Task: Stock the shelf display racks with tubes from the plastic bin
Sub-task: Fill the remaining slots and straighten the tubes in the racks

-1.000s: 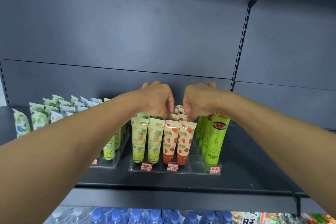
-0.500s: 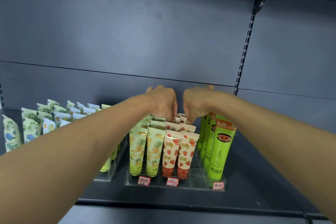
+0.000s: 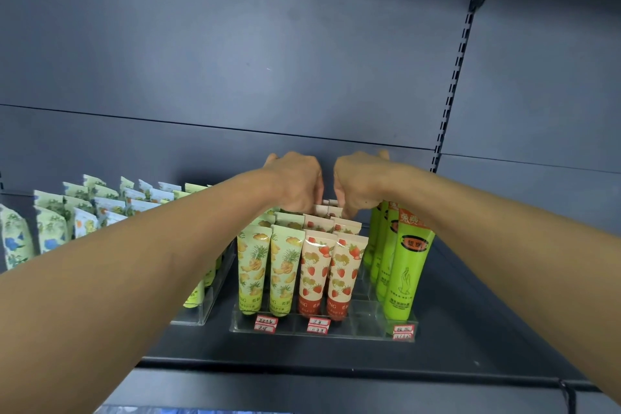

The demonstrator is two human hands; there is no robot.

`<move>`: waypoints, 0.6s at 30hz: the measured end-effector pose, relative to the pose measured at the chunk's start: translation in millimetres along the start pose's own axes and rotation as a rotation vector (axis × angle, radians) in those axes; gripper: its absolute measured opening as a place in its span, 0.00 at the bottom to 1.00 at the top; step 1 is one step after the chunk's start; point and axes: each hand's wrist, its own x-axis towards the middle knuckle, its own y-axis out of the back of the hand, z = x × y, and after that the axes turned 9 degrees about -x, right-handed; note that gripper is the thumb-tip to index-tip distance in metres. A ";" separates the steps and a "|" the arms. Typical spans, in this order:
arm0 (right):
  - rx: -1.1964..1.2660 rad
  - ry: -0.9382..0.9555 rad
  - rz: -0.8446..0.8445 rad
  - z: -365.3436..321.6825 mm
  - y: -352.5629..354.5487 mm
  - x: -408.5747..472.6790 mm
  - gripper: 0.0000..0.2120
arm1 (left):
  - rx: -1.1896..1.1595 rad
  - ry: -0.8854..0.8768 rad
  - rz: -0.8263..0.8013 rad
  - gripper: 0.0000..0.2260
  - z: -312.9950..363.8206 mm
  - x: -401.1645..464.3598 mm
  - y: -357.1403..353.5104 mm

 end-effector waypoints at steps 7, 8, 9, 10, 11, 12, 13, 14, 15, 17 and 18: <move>-0.023 -0.005 -0.033 0.8 0.4 -3.3 0.14 | -0.004 0.014 -0.009 0.08 -1.0 0.9 -0.1; -0.024 -0.006 -0.034 0.8 0.2 -3.4 0.14 | -0.007 0.014 -0.011 0.08 -0.8 1.1 -0.1; -0.021 -0.006 -0.035 0.9 0.3 -3.3 0.14 | -0.008 0.014 -0.012 0.09 -0.7 1.2 0.1; -0.013 -0.005 -0.031 0.9 0.4 -3.1 0.14 | -0.007 0.014 -0.013 0.09 -0.6 1.2 0.4; -0.004 -0.002 -0.025 1.0 0.5 -2.9 0.14 | -0.005 0.015 -0.014 0.08 -0.4 1.3 0.6; 0.005 0.000 -0.018 0.8 0.7 -2.8 0.14 | -0.002 0.016 -0.014 0.09 -0.4 1.2 0.9; 0.012 0.000 -0.015 0.7 0.9 -2.5 0.14 | 0.000 0.017 -0.015 0.09 -0.5 1.1 1.0; 0.015 -0.003 -0.015 0.3 0.9 -2.3 0.14 | 0.002 0.018 -0.016 0.09 -0.7 1.0 1.0; 0.014 -0.008 -0.020 -0.2 0.8 -1.9 0.14 | 0.002 0.020 -0.016 0.09 -0.8 1.0 1.0; 0.008 -0.017 -0.029 -0.6 -0.2 -1.1 0.14 | -0.001 0.021 -0.017 0.08 -0.5 0.9 0.7; 0.008 -0.021 -0.030 -0.7 -0.7 -0.6 0.14 | 0.000 0.021 -0.017 0.08 -0.2 0.9 0.5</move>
